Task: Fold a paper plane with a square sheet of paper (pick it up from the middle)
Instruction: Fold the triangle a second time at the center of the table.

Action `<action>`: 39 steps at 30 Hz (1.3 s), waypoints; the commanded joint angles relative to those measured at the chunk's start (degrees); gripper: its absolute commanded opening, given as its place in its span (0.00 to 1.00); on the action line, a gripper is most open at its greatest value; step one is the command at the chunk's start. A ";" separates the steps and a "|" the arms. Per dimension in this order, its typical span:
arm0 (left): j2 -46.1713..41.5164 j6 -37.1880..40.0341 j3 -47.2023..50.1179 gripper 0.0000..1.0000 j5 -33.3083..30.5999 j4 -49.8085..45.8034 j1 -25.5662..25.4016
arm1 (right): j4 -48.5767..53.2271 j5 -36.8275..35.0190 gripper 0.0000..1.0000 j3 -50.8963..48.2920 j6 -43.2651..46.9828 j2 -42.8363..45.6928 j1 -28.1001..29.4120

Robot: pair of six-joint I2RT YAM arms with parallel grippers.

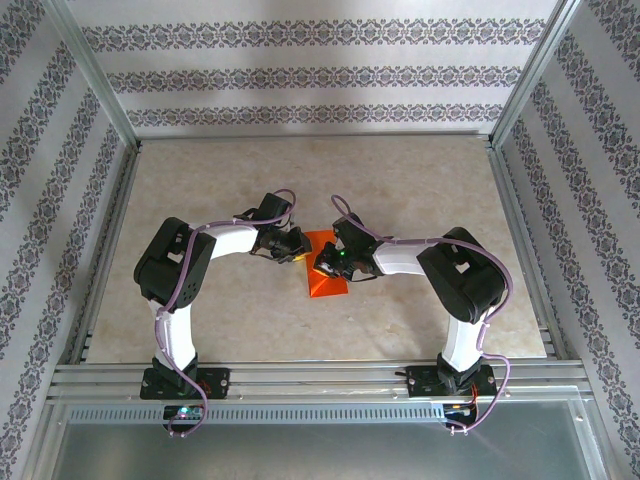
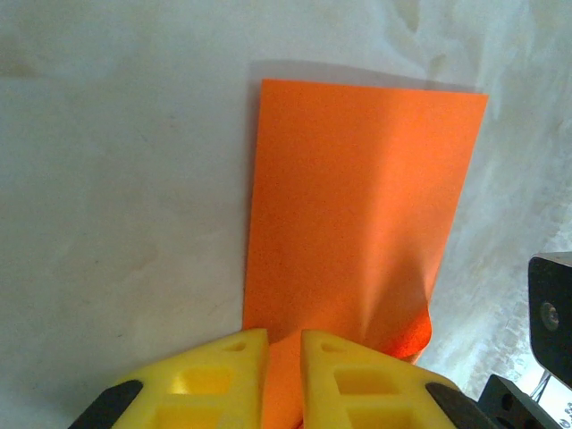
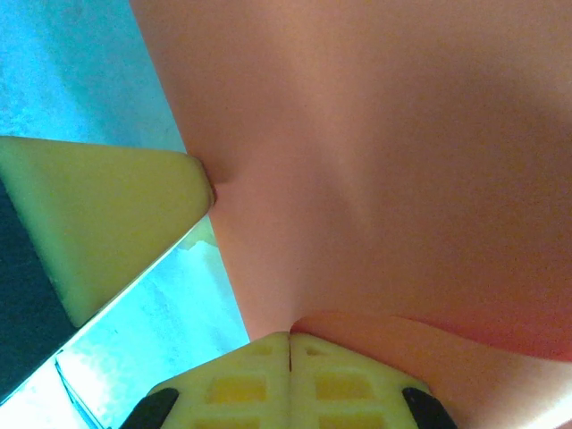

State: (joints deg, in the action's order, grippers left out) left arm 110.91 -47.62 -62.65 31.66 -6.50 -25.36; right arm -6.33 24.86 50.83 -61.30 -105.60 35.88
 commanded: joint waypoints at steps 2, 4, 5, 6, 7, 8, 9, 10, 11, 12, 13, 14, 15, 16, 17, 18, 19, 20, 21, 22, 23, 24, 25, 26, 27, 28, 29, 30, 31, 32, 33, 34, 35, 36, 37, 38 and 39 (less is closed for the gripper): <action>1.32 -0.71 -0.01 0.18 -1.04 -3.72 0.49 | -0.88 -1.40 0.00 -0.99 -0.36 -1.01 -0.02; 1.32 -0.72 0.02 0.18 -1.05 -3.71 0.54 | -0.88 -1.50 0.00 -0.99 -0.49 -1.09 0.04; 1.32 -0.79 0.07 0.18 -1.14 -3.69 0.50 | -0.96 -1.56 0.00 -1.02 -0.58 -1.18 0.06; 1.33 -0.75 0.10 0.18 -1.15 -3.70 0.53 | -0.97 -1.51 0.00 -0.99 -0.58 -1.25 0.01; 1.25 -0.76 -0.01 0.18 -1.08 -3.69 0.50 | -0.97 -1.48 0.00 -0.99 -0.66 -1.35 0.02; 1.25 -0.77 0.00 0.18 -1.11 -3.74 0.50 | -0.97 -1.52 0.00 -0.99 -0.71 -1.43 0.07; 1.24 -0.73 0.05 0.18 -1.14 -3.69 0.53 | -0.97 -1.57 0.00 -0.99 -0.84 -1.45 0.01; 1.24 -0.75 0.02 0.18 -1.14 -3.75 0.51 | -0.97 -1.66 0.00 -1.06 -1.04 -1.58 -0.01; 1.15 -0.79 0.04 0.18 -1.08 -3.77 0.50 | -0.97 -1.72 0.00 -1.08 -1.07 -1.58 0.02; 1.13 -0.80 0.07 0.18 -1.15 -3.79 0.49 | -0.97 -1.66 0.00 -1.08 -1.20 -1.75 0.07; 1.00 -0.80 -0.04 0.18 -1.19 -3.87 0.50 | -0.90 -1.66 0.00 -1.08 -1.31 -1.79 0.03; 0.94 -0.77 -0.09 0.18 -1.25 -3.95 0.57 | -0.87 -1.66 0.00 -1.08 -1.37 -1.86 0.05; 0.82 -0.62 -0.07 0.18 -1.31 -4.00 0.52 | -0.88 -1.66 0.00 -1.08 -1.46 -1.89 0.05; 0.72 -0.68 -0.15 0.18 -1.34 -4.12 0.56 | -0.88 -1.69 0.01 -1.08 -1.49 -1.95 0.02; 0.62 -0.70 -0.31 0.18 -1.27 -4.21 0.52 | -0.79 -1.68 0.02 -1.16 -1.54 -1.98 0.02; 0.46 -0.57 -0.42 0.18 -1.34 -4.31 0.49 | -0.75 -1.58 0.03 -1.24 -1.61 -1.98 0.07; 0.24 -0.60 -0.53 0.18 -1.34 -4.46 0.52 | -0.54 -1.58 0.04 -1.17 -1.64 -1.97 0.07; 0.01 -0.56 -0.78 0.18 -1.35 -4.64 0.62 | -0.45 -1.66 0.05 -1.26 -1.63 -1.90 0.00; -0.38 -0.50 -1.02 0.18 -1.51 -4.87 0.58 | -0.36 -1.73 0.07 -1.34 -1.78 -1.83 0.03; -0.84 -0.42 -1.25 0.18 -1.83 -5.22 0.66 | -0.14 -1.74 0.08 -1.35 -1.72 -1.89 0.03; -1.31 -0.41 -1.43 0.18 -2.04 -5.50 0.78 | -0.01 -1.75 0.10 -1.42 -1.72 -1.89 -0.01; -1.98 -0.41 -1.52 0.18 -2.52 -5.69 0.91 | 0.09 -1.75 0.11 -1.43 -1.75 -1.86 -0.04; -2.76 -0.54 -1.53 0.18 -3.02 -6.03 1.07 | 0.17 -1.76 0.12 -1.51 -1.81 -1.89 -0.03; -3.38 -0.67 -1.46 0.18 -3.61 -6.21 1.26 | 0.18 -1.75 0.13 -1.52 -1.82 -1.81 -0.03; -4.29 -0.86 -1.26 0.18 -4.28 -6.48 1.66 | 0.35 -1.78 0.15 -1.52 -1.89 -1.76 -0.02; -5.10 -1.14 -0.80 0.18 -4.99 -6.59 1.96 | 0.42 -1.75 0.17 -1.60 -1.98 -1.81 -0.07; -5.87 -1.49 -0.34 0.18 -5.62 -6.68 2.18 | 0.45 -1.80 0.18 -1.61 -2.03 -1.80 -0.14; -6.67 -1.88 0.25 0.18 -6.27 -6.62 2.54 | 0.52 -1.84 0.20 -1.61 -2.07 -1.81 -0.12; -7.33 -2.24 0.85 0.18 -6.74 -6.44 2.80 | 0.53 -1.83 0.22 -1.61 -2.16 -1.80 -0.13; -7.99 -2.60 1.47 0.19 -7.09 -6.27 2.89 | 0.59 -1.80 0.23 -1.61 -2.16 -1.80 -0.19; -8.61 -2.81 2.00 0.19 -7.49 -6.07 3.04 | 0.66 -1.82 0.25 -1.61 -2.16 -1.79 -0.23; -9.19 -3.01 2.43 0.19 -7.80 -6.07 3.05 | 0.70 -1.83 0.27 -1.61 -2.16 -1.76 -0.24; -9.67 -3.11 2.79 0.19 -8.04 -6.15 3.11 | 0.76 -1.83 0.28 -1.59 -2.18 -1.80 -0.20; -10.21 -3.27 3.16 0.19 -8.19 -6.02 3.05 | 0.79 -1.85 0.31 -1.61 -2.16 -1.84 -0.21; -10.68 -3.51 3.55 0.19 -8.21 -5.98 3.05 | 0.79 -1.88 0.33 -1.61 -2.17 -1.82 -0.19; -11.12 -3.61 3.78 0.19 -8.28 -5.90 3.08 | 0.80 -1.84 0.34 -1.65 -2.16 -1.88 -0.19; -11.54 -3.80 4.04 0.19 -8.28 -5.82 3.12 | 0.80 -1.92 0.35 -1.76 -2.16 -1.89 -0.20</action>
State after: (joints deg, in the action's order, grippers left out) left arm 101.06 -50.02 -59.83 24.91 -10.63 -22.48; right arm -9.32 25.82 50.48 -63.24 -105.93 35.88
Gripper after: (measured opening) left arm 0.191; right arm 0.343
